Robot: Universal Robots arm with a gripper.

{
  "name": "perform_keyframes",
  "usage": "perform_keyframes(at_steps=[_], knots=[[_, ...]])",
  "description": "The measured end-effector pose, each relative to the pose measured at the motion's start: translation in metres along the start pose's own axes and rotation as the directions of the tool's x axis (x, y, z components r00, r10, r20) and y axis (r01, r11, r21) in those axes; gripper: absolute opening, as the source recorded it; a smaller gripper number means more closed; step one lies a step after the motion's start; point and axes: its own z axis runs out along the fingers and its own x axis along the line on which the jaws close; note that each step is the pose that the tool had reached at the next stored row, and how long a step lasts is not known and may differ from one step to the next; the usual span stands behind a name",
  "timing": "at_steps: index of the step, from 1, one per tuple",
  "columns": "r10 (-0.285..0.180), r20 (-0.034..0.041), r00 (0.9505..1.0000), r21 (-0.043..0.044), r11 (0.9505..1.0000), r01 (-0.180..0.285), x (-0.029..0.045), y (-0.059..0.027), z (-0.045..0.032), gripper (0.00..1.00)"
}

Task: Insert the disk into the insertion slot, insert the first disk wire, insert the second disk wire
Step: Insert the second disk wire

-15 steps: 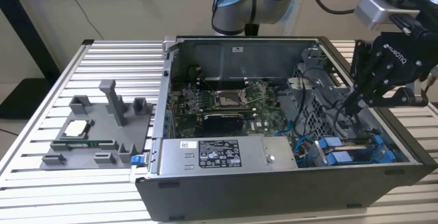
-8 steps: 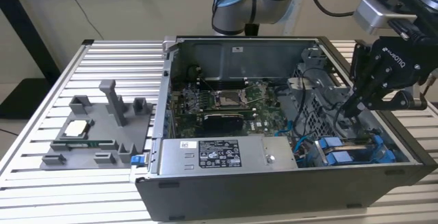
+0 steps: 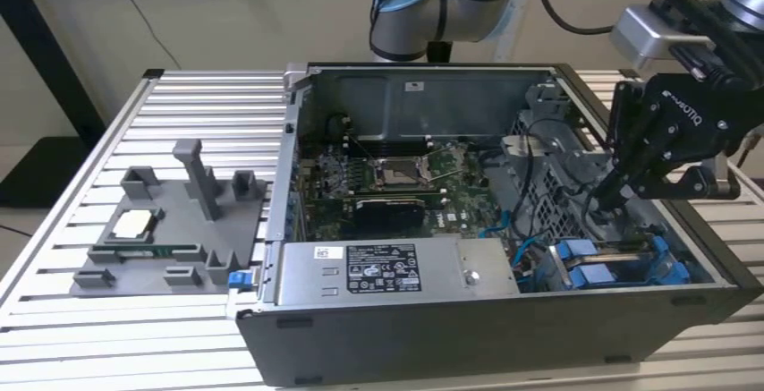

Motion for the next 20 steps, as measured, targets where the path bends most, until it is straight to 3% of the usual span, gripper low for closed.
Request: perform_keyframes(at_steps=[13, 20], knots=[[0.0, 0.0001, 1.0, 0.0021, 1.0, 0.0, 0.0007, 0.0008, 0.0036, 0.16], [-0.002, 0.0002, 1.0, 0.0216, 0.9998, 0.002, 0.0028, 0.0021, 0.0119, 0.16]])
